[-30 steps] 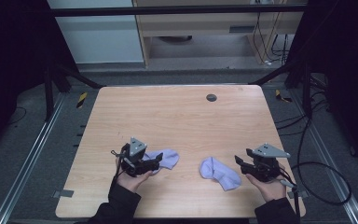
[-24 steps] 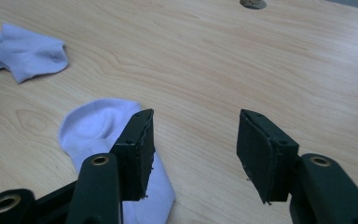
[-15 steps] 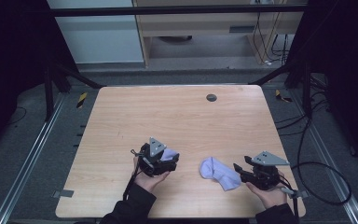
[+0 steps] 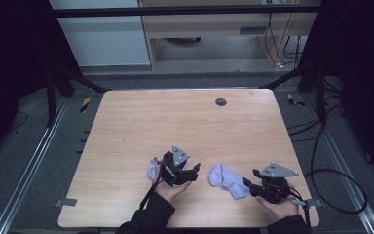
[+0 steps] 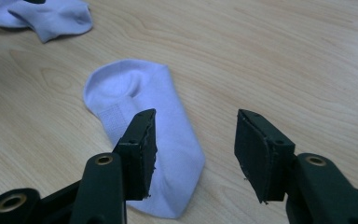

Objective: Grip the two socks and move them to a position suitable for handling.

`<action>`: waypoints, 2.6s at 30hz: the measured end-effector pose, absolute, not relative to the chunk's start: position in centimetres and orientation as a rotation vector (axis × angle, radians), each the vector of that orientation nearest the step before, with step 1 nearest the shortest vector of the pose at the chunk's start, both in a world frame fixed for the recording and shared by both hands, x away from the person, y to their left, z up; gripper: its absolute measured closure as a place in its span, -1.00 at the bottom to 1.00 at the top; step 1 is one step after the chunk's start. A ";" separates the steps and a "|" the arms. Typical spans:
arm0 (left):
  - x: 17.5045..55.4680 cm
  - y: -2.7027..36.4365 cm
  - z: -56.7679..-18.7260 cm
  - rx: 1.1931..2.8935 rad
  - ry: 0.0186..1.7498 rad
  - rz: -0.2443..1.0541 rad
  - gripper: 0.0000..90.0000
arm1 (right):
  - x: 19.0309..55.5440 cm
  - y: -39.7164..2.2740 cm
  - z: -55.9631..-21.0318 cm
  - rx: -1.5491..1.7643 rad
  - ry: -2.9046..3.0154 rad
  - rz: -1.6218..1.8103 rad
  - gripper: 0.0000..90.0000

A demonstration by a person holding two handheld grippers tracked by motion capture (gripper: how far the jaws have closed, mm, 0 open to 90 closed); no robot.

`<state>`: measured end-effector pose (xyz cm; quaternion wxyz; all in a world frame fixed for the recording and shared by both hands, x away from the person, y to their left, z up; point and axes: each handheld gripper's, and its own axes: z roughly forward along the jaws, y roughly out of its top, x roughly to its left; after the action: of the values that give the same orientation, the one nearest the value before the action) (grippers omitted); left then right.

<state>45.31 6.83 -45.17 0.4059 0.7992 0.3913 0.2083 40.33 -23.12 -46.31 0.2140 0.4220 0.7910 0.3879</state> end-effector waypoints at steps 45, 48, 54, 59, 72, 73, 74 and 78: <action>45.7 0.9 -49.8 2.131 1.044 0.395 0.66 | 39.4 -19.9 -49.5 1.088 2.483 0.993 0.63; 45.6 0.8 -49.8 2.134 1.037 0.388 0.80 | 39.4 -20.0 -49.5 1.104 2.481 0.996 0.75; 45.6 0.8 -49.8 2.126 1.039 0.368 0.95 | 39.5 -20.0 -49.4 1.113 2.478 0.973 0.87; 45.7 0.8 -49.8 2.119 1.033 0.364 0.96 | 39.4 -20.3 -48.6 1.128 2.424 1.060 0.87; 45.6 0.8 -49.8 2.136 1.005 0.365 0.96 | 41.1 -22.4 -46.6 1.259 2.160 1.182 0.87; 45.6 0.8 -49.8 2.137 1.004 0.364 0.97 | 41.3 -22.5 -46.6 1.269 2.151 1.177 0.86; 45.6 0.8 -49.8 2.141 1.003 0.364 0.97 | 41.6 -22.6 -46.6 1.271 2.145 1.170 0.86; 45.6 0.9 -49.8 2.144 1.000 0.360 0.97 | 42.4 -23.1 -46.6 1.304 2.101 1.143 0.85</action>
<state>45.62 0.87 -49.79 0.3655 0.8340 0.3888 0.1401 42.41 -23.07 -46.60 0.2073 0.4682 0.7545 0.4104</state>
